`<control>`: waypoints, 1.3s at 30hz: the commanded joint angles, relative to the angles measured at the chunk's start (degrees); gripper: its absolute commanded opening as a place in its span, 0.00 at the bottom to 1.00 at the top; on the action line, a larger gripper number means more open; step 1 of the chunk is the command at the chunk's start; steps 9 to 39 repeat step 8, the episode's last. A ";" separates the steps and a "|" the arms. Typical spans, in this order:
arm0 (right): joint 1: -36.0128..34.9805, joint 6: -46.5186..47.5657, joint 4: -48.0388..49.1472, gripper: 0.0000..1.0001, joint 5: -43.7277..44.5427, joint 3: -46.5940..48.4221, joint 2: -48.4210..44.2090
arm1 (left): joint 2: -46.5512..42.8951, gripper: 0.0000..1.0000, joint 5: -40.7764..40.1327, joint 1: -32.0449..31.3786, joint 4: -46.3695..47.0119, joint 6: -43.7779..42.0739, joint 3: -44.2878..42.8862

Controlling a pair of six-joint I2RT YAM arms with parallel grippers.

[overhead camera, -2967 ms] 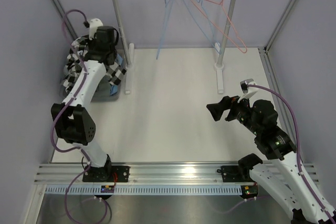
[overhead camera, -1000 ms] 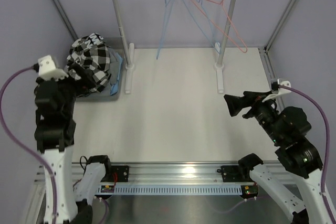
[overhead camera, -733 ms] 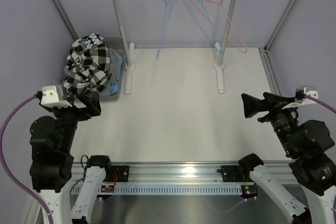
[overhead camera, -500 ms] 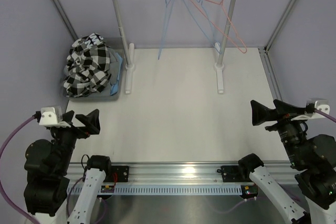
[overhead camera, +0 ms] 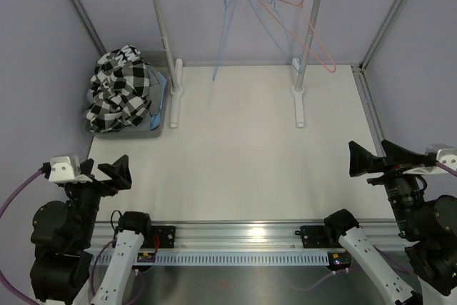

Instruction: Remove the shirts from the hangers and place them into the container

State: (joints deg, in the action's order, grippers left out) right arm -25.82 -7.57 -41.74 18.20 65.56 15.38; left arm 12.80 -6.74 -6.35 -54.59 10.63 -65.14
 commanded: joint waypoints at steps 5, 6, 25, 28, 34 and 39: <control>0.07 2.12 1.75 0.99 0.88 0.18 0.00 | 0.47 0.99 -0.55 -0.51 0.18 -1.23 0.72; 0.07 2.30 1.92 0.99 0.79 0.18 0.09 | 0.47 0.99 -0.55 -0.59 0.18 -1.23 0.72; 0.07 2.39 2.01 0.99 0.61 0.09 0.18 | 0.47 0.99 -0.73 -0.68 0.18 -1.32 0.81; 0.07 2.39 2.01 0.99 0.61 0.09 0.18 | 0.47 0.99 -0.73 -0.68 0.18 -1.32 0.81; 0.07 2.39 2.01 0.99 0.61 0.09 0.18 | 0.47 0.99 -0.73 -0.68 0.18 -1.32 0.81; 0.07 2.39 2.01 0.99 0.61 0.09 0.18 | 0.47 0.99 -0.73 -0.68 0.18 -1.32 0.81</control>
